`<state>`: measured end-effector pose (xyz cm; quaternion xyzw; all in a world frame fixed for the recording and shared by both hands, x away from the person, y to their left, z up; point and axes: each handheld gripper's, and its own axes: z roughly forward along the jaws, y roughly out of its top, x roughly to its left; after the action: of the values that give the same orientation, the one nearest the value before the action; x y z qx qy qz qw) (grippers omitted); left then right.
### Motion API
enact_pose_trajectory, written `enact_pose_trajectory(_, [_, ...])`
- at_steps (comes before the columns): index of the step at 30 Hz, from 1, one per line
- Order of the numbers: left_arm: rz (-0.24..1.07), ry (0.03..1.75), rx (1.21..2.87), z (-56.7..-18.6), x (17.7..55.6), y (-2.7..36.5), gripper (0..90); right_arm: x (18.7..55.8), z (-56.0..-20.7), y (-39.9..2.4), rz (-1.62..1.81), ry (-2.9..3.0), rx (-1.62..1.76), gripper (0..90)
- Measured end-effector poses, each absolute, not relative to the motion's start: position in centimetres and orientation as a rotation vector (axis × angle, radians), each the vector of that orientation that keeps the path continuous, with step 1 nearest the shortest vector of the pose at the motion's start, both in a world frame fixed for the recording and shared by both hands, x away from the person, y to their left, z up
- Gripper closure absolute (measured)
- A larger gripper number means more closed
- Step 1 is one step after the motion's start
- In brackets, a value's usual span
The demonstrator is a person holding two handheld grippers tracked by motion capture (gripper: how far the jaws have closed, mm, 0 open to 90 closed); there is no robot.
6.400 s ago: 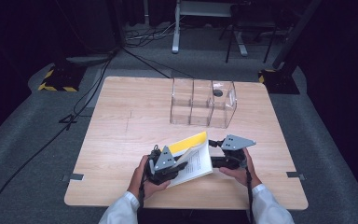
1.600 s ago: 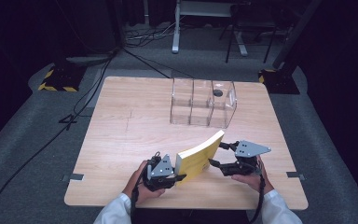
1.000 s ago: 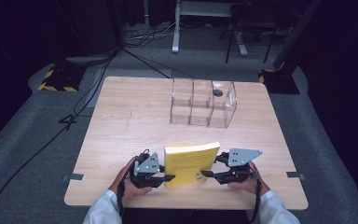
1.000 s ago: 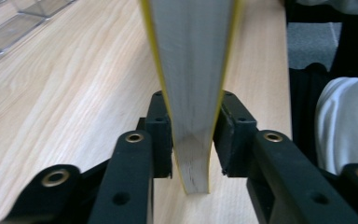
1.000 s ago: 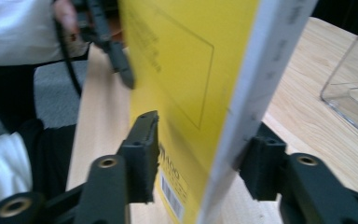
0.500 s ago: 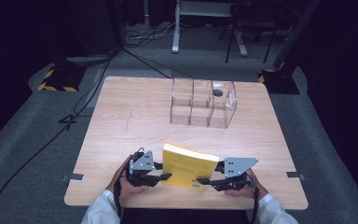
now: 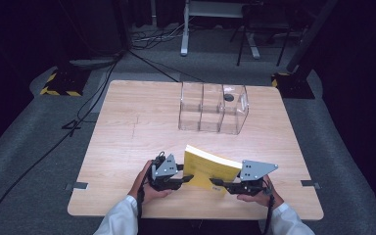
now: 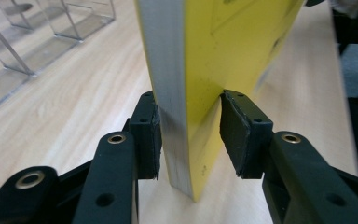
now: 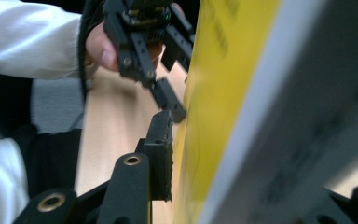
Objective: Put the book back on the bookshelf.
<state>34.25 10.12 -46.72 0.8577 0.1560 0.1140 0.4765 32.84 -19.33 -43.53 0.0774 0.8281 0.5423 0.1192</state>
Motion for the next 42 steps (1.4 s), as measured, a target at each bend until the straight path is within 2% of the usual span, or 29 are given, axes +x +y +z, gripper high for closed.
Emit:
enact_pose_trajectory(3, [0.255,0.382,2.083,-46.8,35.1,9.3,60.1,33.1,-43.6,-20.0,1.582,2.378,0.266,74.2])
enact_pose_trajectory(6, [0.230,0.388,2.071,-46.9,35.5,9.1,59.8,33.3,-43.5,-20.4,1.574,2.363,0.291,74.9])
enact_pose_trajectory(10, [0.261,0.432,2.063,-47.0,35.7,8.9,56.7,33.7,-43.7,-20.8,1.594,2.348,0.335,75.3])
enact_pose_trajectory(15, [0.282,0.481,2.115,-47.0,35.6,10.8,52.8,34.0,-43.5,-21.4,1.593,2.308,0.390,75.7])
enact_pose_trajectory(18, [0.323,0.509,2.186,-47.1,34.9,12.3,47.6,34.3,-43.4,-22.1,1.577,2.278,0.436,75.8])
enact_pose_trajectory(20, [0.359,0.552,2.221,-47.3,34.3,13.3,41.0,34.4,-43.2,-22.5,1.559,2.252,0.469,75.8])
enact_pose_trajectory(22, [0.364,0.583,2.235,-47.6,33.9,13.9,37.5,34.5,-43.1,-22.6,1.554,2.233,0.485,75.8])
enact_pose_trajectory(25, [0.362,0.659,2.236,-48.1,33.1,15.5,25.6,34.7,-42.8,-23.1,1.543,2.189,0.529,75.8])
enact_pose_trajectory(27, [0.361,0.711,2.226,-48.3,32.6,16.6,21.5,34.9,-42.4,-23.6,1.532,2.157,0.562,75.8])
enact_pose_trajectory(32, [0.297,0.844,2.193,-49.1,32.0,19.0,17.8,35.4,-42.0,-24.1,1.507,2.102,0.607,75.8])
enact_pose_trajectory(38, [0.343,0.976,2.167,-49.9,32.0,20.4,17.7,36.2,-40.9,-25.3,1.455,2.006,0.678,75.8])
enact_pose_trajectory(42, [0.349,0.987,2.173,-50.1,32.2,20.5,17.3,37.1,-39.7,-26.3,1.436,1.927,0.752,75.9])
